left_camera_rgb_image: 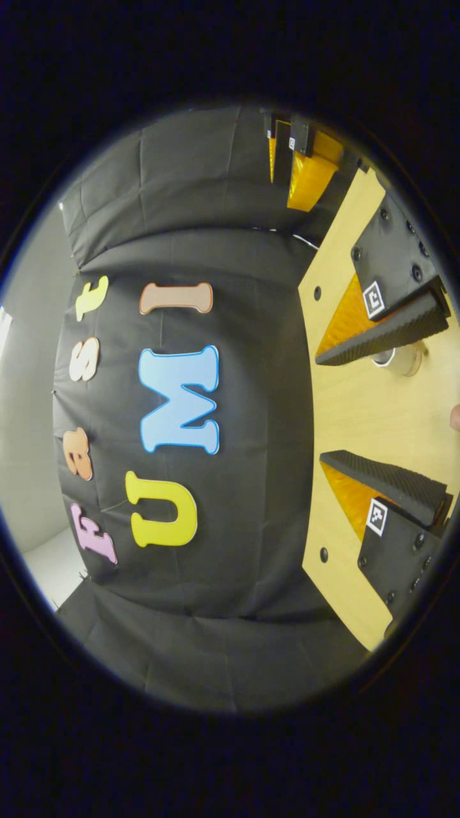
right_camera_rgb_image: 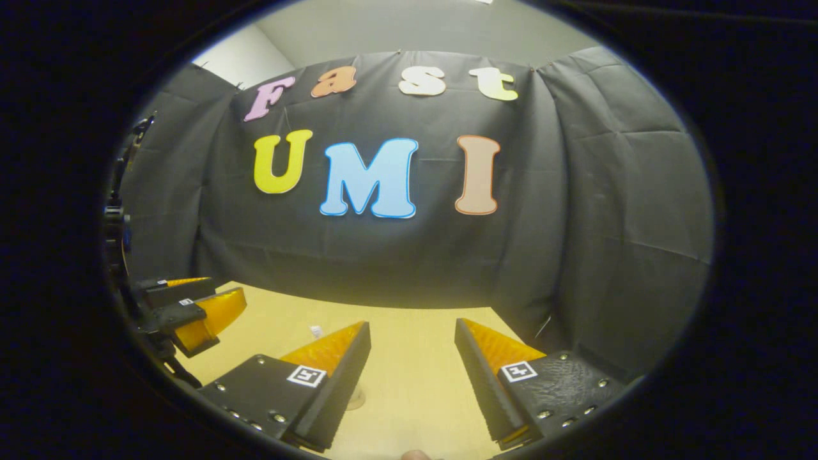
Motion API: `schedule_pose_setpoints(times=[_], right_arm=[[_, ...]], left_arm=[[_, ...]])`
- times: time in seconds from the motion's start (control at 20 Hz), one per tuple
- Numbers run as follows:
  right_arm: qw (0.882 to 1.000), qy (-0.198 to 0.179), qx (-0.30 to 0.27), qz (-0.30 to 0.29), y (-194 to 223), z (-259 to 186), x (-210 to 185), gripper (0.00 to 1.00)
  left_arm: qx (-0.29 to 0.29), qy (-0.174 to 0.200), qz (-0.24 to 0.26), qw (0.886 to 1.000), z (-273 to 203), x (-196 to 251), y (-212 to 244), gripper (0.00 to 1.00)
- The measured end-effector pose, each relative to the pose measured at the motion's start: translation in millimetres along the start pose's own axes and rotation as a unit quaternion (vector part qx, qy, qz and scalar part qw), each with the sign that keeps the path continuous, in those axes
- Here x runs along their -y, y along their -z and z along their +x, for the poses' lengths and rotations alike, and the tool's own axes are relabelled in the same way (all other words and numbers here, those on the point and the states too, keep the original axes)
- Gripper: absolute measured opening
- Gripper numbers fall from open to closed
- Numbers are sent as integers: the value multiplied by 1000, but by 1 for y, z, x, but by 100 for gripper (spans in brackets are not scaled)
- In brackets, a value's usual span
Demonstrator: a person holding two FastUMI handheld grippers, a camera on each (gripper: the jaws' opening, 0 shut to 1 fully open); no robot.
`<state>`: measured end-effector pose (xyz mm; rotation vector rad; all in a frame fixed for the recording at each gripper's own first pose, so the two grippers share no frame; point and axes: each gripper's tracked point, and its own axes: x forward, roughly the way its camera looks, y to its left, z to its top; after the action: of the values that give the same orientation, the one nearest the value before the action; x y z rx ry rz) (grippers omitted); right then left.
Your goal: Put the toothbrush and toothpaste on the desktop into the cup, then pick up the cup and place it on the coaster on the desktop.
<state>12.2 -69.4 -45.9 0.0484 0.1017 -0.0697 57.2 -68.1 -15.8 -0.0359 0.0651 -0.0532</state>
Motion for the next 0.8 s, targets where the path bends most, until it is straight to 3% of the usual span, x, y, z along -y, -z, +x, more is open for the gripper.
schedule_pose_setpoints(times=[0.05, 0.3, 0.45, 0.8], right_arm=[[1000, 4, 2, 0, -3, 1, 1, 84], [1000, 18, 20, 2, -15, -3, 8, 80], [999, 28, 29, 10, -17, -5, 19, 84], [999, 18, 23, 15, -8, -9, 49, 80]], left_arm=[[2, 5, 0, 1000, 1, 1, -1, 87], [-1, 17, -3, 1000, 5, 4, -2, 87], [1, 21, -6, 1000, 5, 6, -2, 87], [3, -10, -12, 1000, 5, 13, 4, 87]])
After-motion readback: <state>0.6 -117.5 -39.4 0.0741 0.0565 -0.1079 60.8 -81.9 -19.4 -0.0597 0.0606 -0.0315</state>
